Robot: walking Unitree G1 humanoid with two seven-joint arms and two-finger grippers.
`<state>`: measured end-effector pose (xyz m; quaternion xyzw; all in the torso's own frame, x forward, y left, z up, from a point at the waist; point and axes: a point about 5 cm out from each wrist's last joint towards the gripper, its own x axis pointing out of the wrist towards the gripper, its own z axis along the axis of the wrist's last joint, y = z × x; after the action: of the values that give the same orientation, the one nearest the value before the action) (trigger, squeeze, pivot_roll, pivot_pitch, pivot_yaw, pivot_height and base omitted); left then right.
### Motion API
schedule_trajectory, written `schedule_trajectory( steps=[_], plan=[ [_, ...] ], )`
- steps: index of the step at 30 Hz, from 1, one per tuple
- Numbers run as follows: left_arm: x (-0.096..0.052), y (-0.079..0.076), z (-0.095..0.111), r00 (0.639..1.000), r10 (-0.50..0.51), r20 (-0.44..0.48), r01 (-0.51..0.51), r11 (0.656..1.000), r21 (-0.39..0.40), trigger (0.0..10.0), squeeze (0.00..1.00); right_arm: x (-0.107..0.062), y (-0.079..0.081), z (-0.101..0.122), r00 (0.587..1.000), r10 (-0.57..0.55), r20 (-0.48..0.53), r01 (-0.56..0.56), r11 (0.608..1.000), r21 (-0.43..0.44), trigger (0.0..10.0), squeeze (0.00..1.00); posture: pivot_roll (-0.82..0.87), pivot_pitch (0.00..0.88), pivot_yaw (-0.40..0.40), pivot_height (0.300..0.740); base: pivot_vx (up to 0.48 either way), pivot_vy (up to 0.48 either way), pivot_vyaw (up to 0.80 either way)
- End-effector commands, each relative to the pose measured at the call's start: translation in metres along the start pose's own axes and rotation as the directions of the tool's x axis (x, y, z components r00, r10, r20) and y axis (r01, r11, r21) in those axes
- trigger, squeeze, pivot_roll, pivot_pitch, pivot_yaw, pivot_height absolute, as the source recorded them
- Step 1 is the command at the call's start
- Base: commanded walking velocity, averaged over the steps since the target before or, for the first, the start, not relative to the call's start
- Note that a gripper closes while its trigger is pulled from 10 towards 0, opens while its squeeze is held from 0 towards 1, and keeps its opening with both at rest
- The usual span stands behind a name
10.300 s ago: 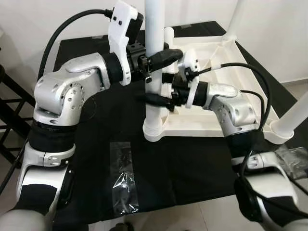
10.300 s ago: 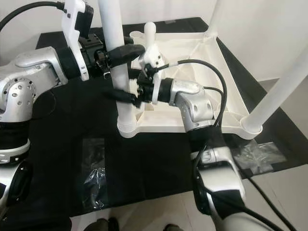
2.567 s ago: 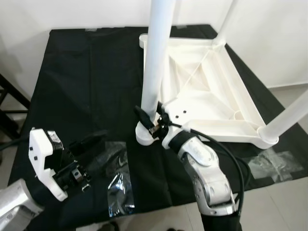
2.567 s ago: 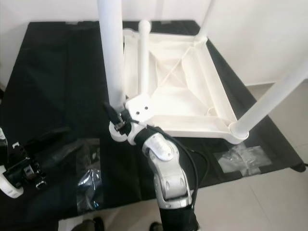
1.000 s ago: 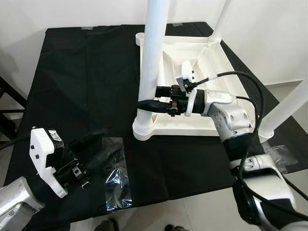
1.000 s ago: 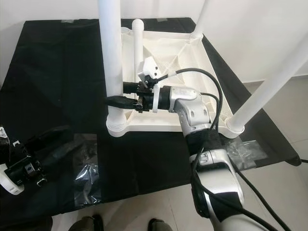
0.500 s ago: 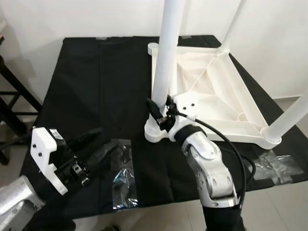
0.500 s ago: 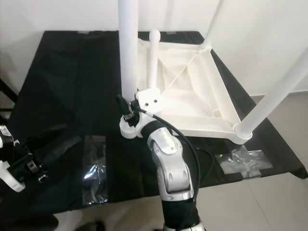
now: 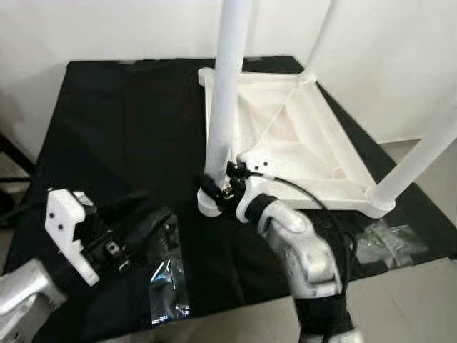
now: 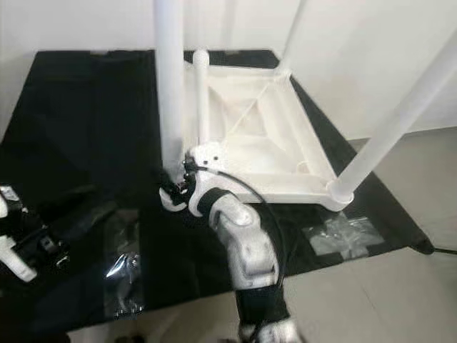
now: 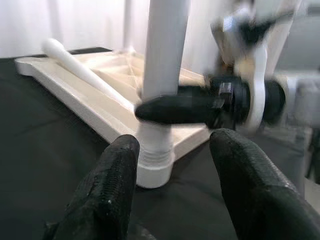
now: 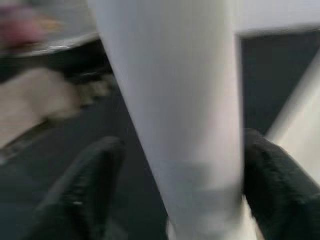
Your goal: Building children table
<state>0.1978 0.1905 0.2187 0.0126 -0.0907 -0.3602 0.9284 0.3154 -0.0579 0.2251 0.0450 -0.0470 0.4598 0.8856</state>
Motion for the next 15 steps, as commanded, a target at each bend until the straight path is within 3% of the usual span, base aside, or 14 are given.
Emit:
schedule_trajectory(
  steps=[1, 2, 3, 6, 9, 10, 15],
  plan=[
    [0.0, 0.0, -0.003, 1.0, -0.001, -0.004, 0.001, 1.0, 0.002, 10.0, 0.0, -0.001, 0.005, 0.009, 0.986, 0.163, 0.042, -0.164, 0.986, 0.021, 10.0, 0.95, 0.04, 0.17, -0.06, 0.74, 0.0, 0.0, 0.0],
    [0.0, 0.0, -0.003, 1.0, -0.002, -0.004, 0.002, 1.0, 0.002, 10.0, 0.0, -0.005, 0.004, 0.015, 0.959, 0.282, 0.036, -0.281, 0.959, -0.034, 10.0, 0.0, 0.04, 0.169, -0.061, 0.74, 0.0, 0.0, 0.0],
    [0.0, 0.0, -0.003, 1.0, -0.002, -0.004, 0.002, 1.0, 0.002, 10.0, 0.0, -0.005, 0.004, 0.015, 0.959, 0.282, 0.036, -0.281, 0.959, -0.034, 10.0, 0.0, 0.04, 0.169, -0.061, 0.74, 0.0, 0.0, 0.0],
    [0.001, 0.0, -0.004, 1.0, -0.004, -0.004, 0.004, 1.0, 0.001, 10.0, 0.0, -0.009, -0.009, 0.025, 0.893, 0.449, -0.034, -0.449, 0.885, -0.123, 10.0, 0.0, 0.05, 0.168, -0.061, 0.74, 0.0, 0.0, 0.0],
    [0.001, 0.0, -0.004, 1.0, -0.004, -0.005, 0.004, 1.0, -0.001, 10.0, 0.0, -0.008, -0.014, 0.025, 0.883, 0.467, -0.058, -0.47, 0.873, -0.129, 10.0, 0.0, 0.05, 0.169, -0.062, 0.74, 0.0, 0.0, 0.0],
    [0.001, 0.001, -0.005, 1.0, -0.009, -0.009, 0.009, 1.0, -0.003, 10.0, 0.0, -0.006, -0.022, 0.026, 0.847, 0.521, -0.103, -0.531, 0.837, -0.132, 10.0, 0.0, 0.07, 0.169, -0.055, 0.74, 0.0, 0.0, 0.0],
    [0.001, 0.002, -0.005, 1.0, -0.012, -0.013, 0.012, 1.0, -0.004, 10.0, 0.0, -0.001, -0.03, 0.03, 0.837, 0.535, -0.112, -0.546, 0.83, -0.113, 10.0, 0.0, 0.08, 0.172, -0.047, 0.74, 0.0, 0.0, 0.0]
  ],
)
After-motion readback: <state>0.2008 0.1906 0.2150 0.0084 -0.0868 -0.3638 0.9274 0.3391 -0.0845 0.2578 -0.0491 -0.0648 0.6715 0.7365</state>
